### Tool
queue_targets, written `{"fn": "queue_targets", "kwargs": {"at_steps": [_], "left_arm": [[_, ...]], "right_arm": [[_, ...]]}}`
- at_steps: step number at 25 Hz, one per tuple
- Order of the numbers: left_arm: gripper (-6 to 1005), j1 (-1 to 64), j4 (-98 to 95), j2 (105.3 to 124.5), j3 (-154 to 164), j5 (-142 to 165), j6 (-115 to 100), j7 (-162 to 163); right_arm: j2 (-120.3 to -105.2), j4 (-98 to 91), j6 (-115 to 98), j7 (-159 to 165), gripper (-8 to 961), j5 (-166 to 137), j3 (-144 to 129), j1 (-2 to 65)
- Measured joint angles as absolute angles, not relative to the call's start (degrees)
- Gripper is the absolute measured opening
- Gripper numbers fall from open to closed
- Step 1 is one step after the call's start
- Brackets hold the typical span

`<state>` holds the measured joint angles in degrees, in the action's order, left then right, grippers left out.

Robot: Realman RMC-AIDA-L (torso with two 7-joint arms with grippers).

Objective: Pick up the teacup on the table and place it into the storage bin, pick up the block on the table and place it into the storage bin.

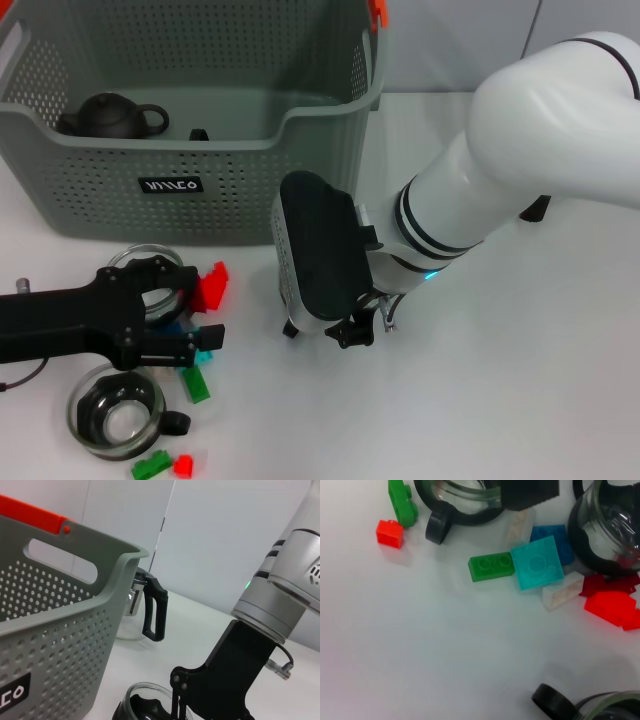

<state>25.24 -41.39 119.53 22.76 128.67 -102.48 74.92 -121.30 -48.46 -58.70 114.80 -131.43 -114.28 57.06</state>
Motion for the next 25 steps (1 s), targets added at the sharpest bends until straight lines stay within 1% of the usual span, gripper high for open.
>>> {"fn": "queue_targets", "kwargs": {"at_steps": [4,9,17,21,25], "left_arm": [[950,25.1,-41.4,119.53,22.8,128.7,-102.7,74.9],[950,25.0,-41.6,119.53,22.7,128.7,-102.9,74.9],[950,24.8,-41.7,119.53,22.7,128.7,-103.1,74.9],[950,24.6,-41.8,119.53,22.7,128.7,-103.5,74.9],[950,24.6,-41.8,119.53,22.7,128.7,-103.6,74.8]], "right_arm": [[-121.27,-48.7,-59.3,115.6,90,-131.5,-114.1,57.2],[-121.07,-50.5,-62.1,117.0,58,-131.5,-113.1,57.1],[-120.49,-59.4,-76.8,120.7,59,-132.7,-105.2,55.6],[-120.57,-67.0,-87.1,122.2,60,-134.0,-96.5,55.0],[-120.70,-72.2,-95.8,122.3,59,-132.1,-87.0,56.7]]}}
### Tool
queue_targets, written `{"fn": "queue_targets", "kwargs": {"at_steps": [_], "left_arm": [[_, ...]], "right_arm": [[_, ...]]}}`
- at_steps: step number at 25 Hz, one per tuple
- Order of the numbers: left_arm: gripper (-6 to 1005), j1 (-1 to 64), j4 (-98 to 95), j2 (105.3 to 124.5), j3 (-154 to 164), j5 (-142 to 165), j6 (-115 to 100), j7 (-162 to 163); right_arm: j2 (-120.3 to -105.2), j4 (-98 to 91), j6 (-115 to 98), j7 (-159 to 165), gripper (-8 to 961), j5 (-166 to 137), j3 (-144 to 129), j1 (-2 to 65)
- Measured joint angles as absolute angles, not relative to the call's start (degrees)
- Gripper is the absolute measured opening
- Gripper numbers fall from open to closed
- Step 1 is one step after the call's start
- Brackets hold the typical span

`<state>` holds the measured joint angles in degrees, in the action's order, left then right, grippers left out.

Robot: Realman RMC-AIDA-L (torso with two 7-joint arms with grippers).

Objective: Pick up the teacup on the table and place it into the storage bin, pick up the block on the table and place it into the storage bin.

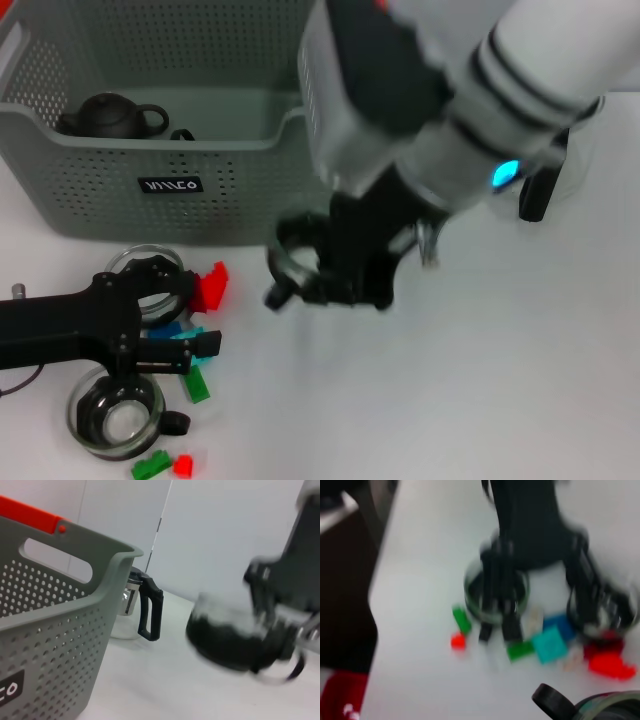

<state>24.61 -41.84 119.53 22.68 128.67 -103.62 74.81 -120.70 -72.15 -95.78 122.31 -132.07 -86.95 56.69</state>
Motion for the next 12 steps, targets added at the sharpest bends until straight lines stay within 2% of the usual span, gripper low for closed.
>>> {"fn": "queue_targets", "kwargs": {"at_steps": [7,12], "left_arm": [[950,24.6,-41.8,119.53,22.7,128.7,-103.7,74.8],[950,24.7,-41.7,119.57,22.7,128.7,-103.7,74.8]], "right_arm": [[-120.92,-76.0,-101.2,122.0,59,-130.5,-73.4,62.2],[-120.81,-74.1,-90.1,122.1,59,-129.3,-69.4,62.8]]}}
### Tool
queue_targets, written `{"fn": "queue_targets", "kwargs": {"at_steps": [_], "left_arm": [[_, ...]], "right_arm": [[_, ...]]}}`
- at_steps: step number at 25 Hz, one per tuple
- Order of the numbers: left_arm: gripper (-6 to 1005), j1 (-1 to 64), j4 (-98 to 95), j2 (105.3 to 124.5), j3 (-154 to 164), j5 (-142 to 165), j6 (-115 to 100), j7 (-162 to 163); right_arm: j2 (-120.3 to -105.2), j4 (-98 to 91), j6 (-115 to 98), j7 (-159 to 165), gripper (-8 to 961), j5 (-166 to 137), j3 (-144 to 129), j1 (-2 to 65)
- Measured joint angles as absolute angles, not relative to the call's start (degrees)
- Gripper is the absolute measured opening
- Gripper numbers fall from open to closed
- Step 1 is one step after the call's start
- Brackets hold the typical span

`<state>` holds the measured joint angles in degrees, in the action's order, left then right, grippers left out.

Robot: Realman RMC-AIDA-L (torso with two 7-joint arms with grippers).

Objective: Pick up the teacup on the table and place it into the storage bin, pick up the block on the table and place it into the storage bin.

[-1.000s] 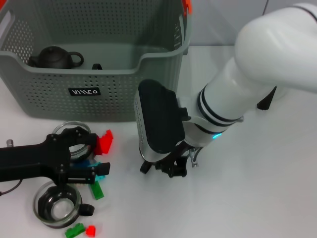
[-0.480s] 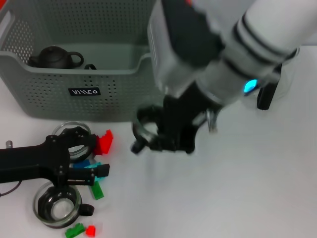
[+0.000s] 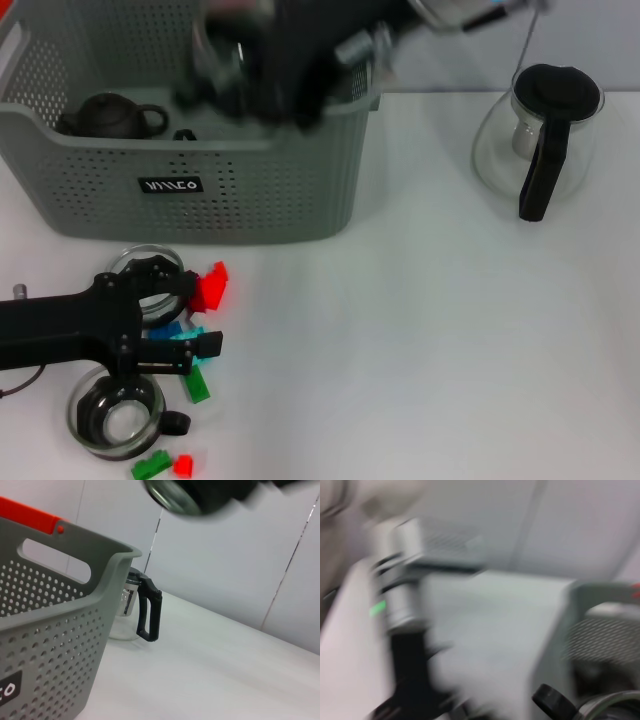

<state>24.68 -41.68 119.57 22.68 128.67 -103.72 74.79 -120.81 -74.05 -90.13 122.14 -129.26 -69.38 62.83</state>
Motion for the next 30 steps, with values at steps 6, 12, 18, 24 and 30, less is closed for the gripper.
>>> {"fn": "queue_targets", "kwargs": {"at_steps": [6,12,18,24,30], "left_arm": [[950,25.1,-41.6,119.62,22.7,128.7,-103.7,74.5],[950,25.4,-41.5,119.62,22.7,128.7,-103.7,74.2],[950,25.4,-41.5,119.56,22.7,128.6,-103.6,73.6],[950,25.3,-41.6,119.53,22.7,128.6,-103.7,73.5],[949,25.2,-41.5,119.53,22.7,128.6,-103.7,73.5]], "right_arm": [[-120.52,-62.3,-68.8,123.5,60,-129.7,-70.1,63.6],[-120.47,-43.3,-53.1,117.2,58,-129.6,-70.6,68.5],[-120.76,-32.0,-43.1,111.0,59,-126.5,-71.4,71.3],[-120.92,-28.2,-38.0,109.6,60,-124.3,-74.7,71.7],[-121.01,-26.9,-36.1,109.8,60,-124.3,-77.1,71.4]]}}
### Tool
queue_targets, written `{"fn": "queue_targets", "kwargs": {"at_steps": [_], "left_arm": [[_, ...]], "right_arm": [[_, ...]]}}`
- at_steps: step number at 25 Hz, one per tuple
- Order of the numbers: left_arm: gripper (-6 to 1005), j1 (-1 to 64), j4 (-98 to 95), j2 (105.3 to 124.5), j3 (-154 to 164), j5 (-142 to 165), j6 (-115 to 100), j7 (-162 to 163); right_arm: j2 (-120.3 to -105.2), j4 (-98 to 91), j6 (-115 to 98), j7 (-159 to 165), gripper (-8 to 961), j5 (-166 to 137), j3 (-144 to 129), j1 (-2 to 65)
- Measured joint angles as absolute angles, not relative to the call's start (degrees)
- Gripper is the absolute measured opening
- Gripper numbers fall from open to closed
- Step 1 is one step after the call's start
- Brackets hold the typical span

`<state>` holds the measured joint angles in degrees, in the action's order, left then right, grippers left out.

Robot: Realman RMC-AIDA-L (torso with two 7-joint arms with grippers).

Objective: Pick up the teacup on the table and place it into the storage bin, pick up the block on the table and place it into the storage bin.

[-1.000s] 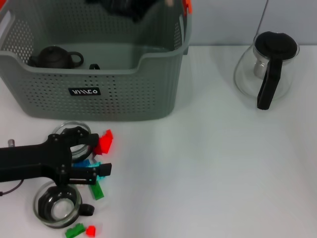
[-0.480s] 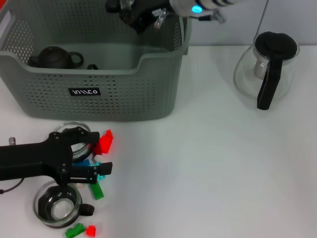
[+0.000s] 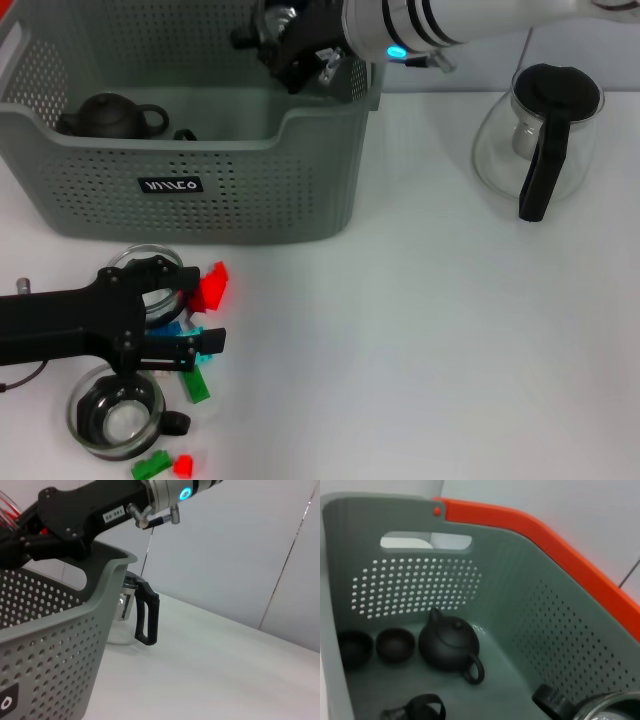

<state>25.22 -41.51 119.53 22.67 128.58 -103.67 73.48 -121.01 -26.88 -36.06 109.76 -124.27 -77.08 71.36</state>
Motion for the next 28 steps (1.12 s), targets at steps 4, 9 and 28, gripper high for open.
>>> {"fn": "queue_targets", "kwargs": {"at_steps": [4,9,28], "left_arm": [[949,25.2,-41.5,119.53,22.7,128.6,-103.6,73.5],[949,25.2,-41.5,119.53,22.7,128.6,-103.6,73.5],[949,25.0,-41.5,119.53,22.7,128.6,-103.5,73.5]], "right_arm": [[-121.02,-26.2,-35.6,109.8,59,-124.3,-77.3,71.2],[-121.03,-25.9,-35.5,109.7,59,-124.3,-77.3,71.1],[-121.03,-25.0,-35.4,110.0,59,-124.3,-78.6,71.1]]}}
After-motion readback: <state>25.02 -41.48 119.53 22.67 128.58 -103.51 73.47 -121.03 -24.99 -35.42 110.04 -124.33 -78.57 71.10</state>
